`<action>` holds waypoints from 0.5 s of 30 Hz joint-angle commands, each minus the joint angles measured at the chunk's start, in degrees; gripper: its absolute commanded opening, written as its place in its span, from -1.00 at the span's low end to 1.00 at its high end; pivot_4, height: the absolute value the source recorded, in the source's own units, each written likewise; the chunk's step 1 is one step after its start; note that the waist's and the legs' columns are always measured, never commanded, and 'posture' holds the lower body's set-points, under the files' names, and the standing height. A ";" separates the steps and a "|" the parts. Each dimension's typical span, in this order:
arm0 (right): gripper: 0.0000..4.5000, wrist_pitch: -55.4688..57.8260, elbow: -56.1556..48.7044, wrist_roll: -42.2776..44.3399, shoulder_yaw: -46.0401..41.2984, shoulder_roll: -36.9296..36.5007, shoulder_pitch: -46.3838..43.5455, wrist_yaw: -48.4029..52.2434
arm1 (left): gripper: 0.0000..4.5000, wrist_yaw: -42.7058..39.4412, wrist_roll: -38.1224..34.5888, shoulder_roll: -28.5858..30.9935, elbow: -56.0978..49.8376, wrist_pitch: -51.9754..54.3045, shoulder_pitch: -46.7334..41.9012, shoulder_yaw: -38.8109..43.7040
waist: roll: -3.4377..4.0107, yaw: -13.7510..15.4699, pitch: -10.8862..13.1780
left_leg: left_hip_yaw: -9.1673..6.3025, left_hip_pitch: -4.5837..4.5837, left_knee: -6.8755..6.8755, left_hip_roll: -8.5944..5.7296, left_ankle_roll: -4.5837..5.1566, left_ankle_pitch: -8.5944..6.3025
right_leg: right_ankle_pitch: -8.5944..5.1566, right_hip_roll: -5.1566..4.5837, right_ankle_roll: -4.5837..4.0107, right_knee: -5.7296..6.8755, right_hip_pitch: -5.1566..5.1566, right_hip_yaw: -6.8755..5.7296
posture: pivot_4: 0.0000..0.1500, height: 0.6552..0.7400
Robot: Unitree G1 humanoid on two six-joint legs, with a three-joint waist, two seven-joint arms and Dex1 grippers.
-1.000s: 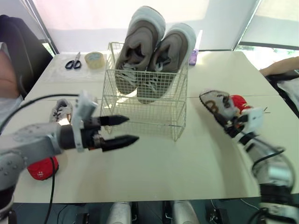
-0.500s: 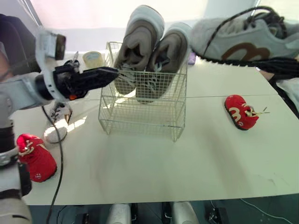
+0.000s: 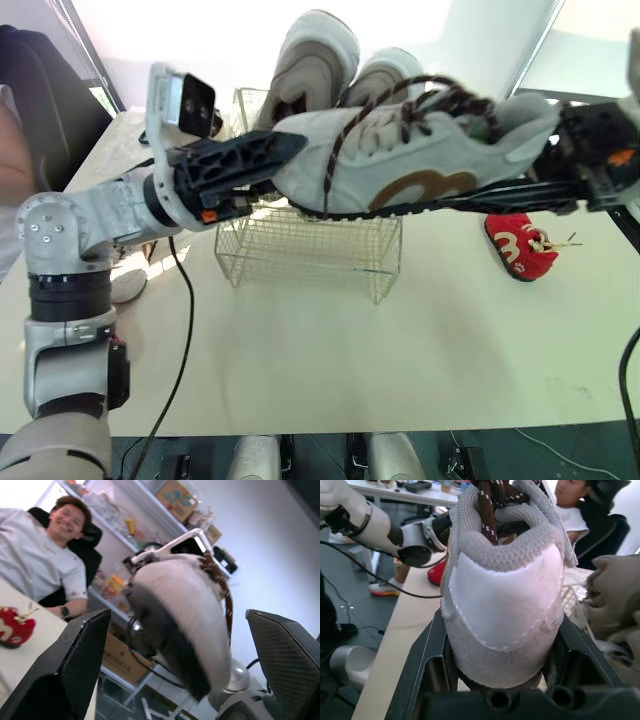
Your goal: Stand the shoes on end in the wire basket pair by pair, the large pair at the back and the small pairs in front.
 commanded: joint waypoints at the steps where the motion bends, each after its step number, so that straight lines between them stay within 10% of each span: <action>1: -0.22 -0.75 -1.12 0.55 -1.50 1.34 -2.27 0.21 | 1.00 1.48 -1.16 0.11 -3.07 -0.40 -0.29 -1.83 | -0.01 -0.05 0.01 | -0.01 0.00 0.00 0.00 0.00 0.00 | 0.00 0.03 0.01 0.00 0.00 0.00 | 1.00 1.00; 6: -0.22 -0.67 -1.87 -0.16 -1.66 2.66 -1.89 -0.43 | 0.63 0.51 -1.18 -0.46 -3.22 0.04 0.83 -2.94 | -0.01 -0.06 0.01 | -0.02 0.00 0.00 0.01 -0.02 0.01 | 0.01 0.06 0.01 0.01 0.00 0.00 | 1.00 1.00; 10: -0.22 -0.01 -2.31 -0.12 -1.32 2.99 -1.35 -0.35 | -0.23 1.11 -1.18 -2.03 -2.04 -1.62 0.71 -2.18 | -0.01 -0.03 0.01 | -0.02 0.01 0.00 0.01 -0.01 0.01 | 0.01 0.07 0.01 0.01 0.01 0.00 | 1.00 1.00; 15: 0.81 4.58 -1.30 1.26 -2.98 2.09 -0.91 -3.89 | -0.86 3.04 -1.11 -1.82 -4.34 -3.36 2.24 -1.39 | -0.03 -0.05 0.01 | -0.03 0.00 0.00 0.01 0.00 0.00 | 0.01 0.06 0.01 -0.01 0.01 0.00 | 1.00 1.00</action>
